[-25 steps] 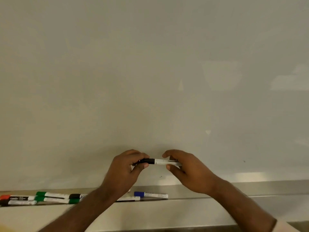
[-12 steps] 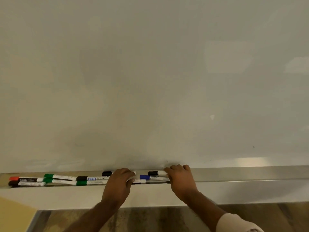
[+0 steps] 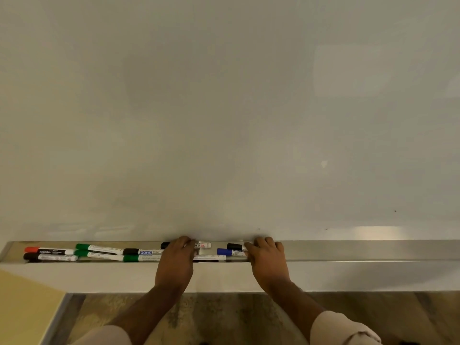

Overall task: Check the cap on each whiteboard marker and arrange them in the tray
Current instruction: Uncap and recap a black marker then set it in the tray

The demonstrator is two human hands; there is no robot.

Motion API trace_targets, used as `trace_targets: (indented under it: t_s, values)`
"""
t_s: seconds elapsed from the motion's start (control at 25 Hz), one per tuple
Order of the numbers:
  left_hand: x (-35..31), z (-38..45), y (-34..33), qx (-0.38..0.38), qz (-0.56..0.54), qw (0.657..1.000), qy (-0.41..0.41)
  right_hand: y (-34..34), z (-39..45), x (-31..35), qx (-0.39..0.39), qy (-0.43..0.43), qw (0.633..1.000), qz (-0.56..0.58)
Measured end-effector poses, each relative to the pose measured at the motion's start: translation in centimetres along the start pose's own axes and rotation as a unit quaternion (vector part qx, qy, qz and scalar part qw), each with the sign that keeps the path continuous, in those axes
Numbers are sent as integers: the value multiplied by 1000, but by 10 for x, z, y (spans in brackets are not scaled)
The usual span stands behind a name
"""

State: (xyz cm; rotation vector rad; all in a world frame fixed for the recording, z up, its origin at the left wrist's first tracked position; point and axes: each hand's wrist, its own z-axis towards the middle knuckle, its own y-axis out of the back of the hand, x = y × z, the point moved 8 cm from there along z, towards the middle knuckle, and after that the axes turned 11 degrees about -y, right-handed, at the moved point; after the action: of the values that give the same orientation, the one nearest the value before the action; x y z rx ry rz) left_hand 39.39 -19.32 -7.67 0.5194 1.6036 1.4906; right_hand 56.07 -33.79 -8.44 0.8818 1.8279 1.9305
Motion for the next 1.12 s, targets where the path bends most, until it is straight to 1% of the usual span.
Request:
trace_targets:
  t_s: [0.24, 0.44, 0.64, 0.76, 0.92, 1.12]
  values:
    - [-8, 4, -12, 23, -10, 999, -22, 5, 0, -33, 14, -6, 1000, -25]
    - [-25, 8, -20, 33, -29, 998, -46, 8, -1, -54, 36, 4, 999, -20]
    - [-37, 9, -26, 43, -37, 997, -58, 2, -1, -39, 66, 28, 997, 11]
    - [-40, 9, -25, 39, -32, 996, -70, 0, -1, -28, 67, 37, 997, 31]
    - [-38, 8, -24, 26, -33, 997, -71, -1, 1, -22, 56, 25, 997, 46]
    - [-36, 5, -22, 13, -40, 996, -76, -4, 4, -24, 62, 1, 995, 75]
